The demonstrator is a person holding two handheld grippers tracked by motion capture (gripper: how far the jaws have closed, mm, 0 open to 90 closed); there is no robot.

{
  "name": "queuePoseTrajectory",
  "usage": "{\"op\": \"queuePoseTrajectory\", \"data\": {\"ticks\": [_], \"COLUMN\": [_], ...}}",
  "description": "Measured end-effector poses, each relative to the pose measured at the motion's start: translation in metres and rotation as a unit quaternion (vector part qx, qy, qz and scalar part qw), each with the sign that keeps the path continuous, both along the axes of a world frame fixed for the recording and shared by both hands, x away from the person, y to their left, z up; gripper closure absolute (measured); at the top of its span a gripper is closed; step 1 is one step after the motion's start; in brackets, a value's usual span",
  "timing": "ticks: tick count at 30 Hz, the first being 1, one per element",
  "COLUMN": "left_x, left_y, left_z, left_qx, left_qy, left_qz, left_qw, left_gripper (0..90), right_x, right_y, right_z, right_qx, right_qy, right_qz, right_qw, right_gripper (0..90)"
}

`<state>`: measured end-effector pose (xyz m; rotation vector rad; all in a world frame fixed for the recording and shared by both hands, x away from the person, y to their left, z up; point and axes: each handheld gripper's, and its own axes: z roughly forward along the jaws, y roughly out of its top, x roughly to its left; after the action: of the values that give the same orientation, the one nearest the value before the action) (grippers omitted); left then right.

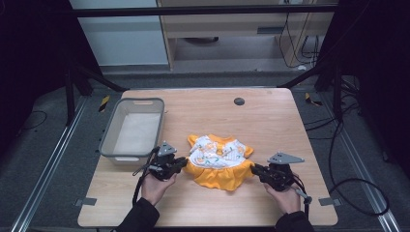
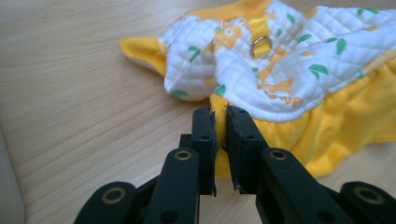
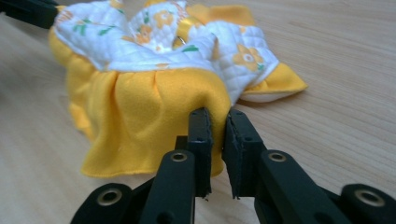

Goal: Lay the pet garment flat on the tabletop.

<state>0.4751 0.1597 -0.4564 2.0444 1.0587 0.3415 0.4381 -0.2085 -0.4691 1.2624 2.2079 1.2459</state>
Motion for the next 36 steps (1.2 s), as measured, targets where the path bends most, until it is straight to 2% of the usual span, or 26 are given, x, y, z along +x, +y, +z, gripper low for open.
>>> {"op": "queuePoseTrajectory", "data": {"ticks": [3, 5, 8, 12, 16, 18, 21, 23, 26, 31, 34, 36], "left_x": [0.003, 0.003, 0.0, -0.007, -0.02, -0.028, -0.035, -0.033, -0.027, -0.015, -0.011, -0.011], "left_y": [0.0, -0.001, 0.001, 0.009, 0.017, 0.019, 0.013, 0.005, -0.008, -0.017, -0.019, -0.019], "left_z": [-0.007, -0.008, -0.006, 0.006, 0.019, 0.022, 0.021, 0.017, 0.003, -0.018, -0.028, -0.03], "left_qx": [0.007, 0.014, 0.02, 0.006, -0.01, -0.017, -0.017, -0.005, 0.016, 0.061, 0.091, 0.092], "left_qy": [0.007, 0.002, -0.011, -0.037, -0.056, -0.057, -0.053, -0.049, -0.03, -0.003, -0.001, -0.005], "left_qz": [0.008, 0.012, 0.013, 0.016, 0.009, 0.0, -0.017, -0.028, -0.044, -0.049, -0.05, -0.051], "left_qw": [0.9999, 0.9998, 0.9996, 0.9992, 0.9983, 0.9982, 0.9983, 0.9984, 0.9984, 0.997, 0.9946, 0.9945], "left_gripper": [78.1, 73.8, 66.0, 57.5, 57.3, 60.7, 65.3, 66.3, 68.1, 69.9, 69.9, 69.6], "right_x": [0.004, 0.004, 0.003, -0.003, -0.01, -0.012, -0.014, -0.013, -0.011, -0.005, -0.002, 0.0], "right_y": [0.003, 0.005, 0.003, 0.0, 0.0, 0.002, 0.011, 0.019, 0.033, 0.045, 0.045, 0.045], "right_z": [-0.006, -0.008, -0.006, 0.001, 0.01, 0.012, 0.012, 0.009, 0.001, -0.015, -0.025, -0.031], "right_qx": [-0.024, -0.032, -0.034, -0.024, -0.011, -0.006, 0.003, -0.001, -0.007, -0.044, -0.069, -0.086], "right_qy": [0.001, -0.001, -0.014, -0.038, -0.056, -0.061, -0.055, -0.049, -0.039, -0.02, 0.0, 0.009], "right_qz": [-0.007, -0.012, -0.014, -0.012, -0.003, 0.005, 0.021, 0.033, 0.047, 0.053, 0.048, 0.045], "right_qw": [0.9997, 0.9994, 0.9992, 0.9989, 0.9984, 0.9981, 0.9982, 0.9982, 0.9981, 0.9974, 0.9965, 0.9952], "right_gripper": [77.2, 74.4, 69.8, 66.2, 71.6, 78.0, 84.1, 86.0, 86.6, 85.6, 85.6, 85.6]}}
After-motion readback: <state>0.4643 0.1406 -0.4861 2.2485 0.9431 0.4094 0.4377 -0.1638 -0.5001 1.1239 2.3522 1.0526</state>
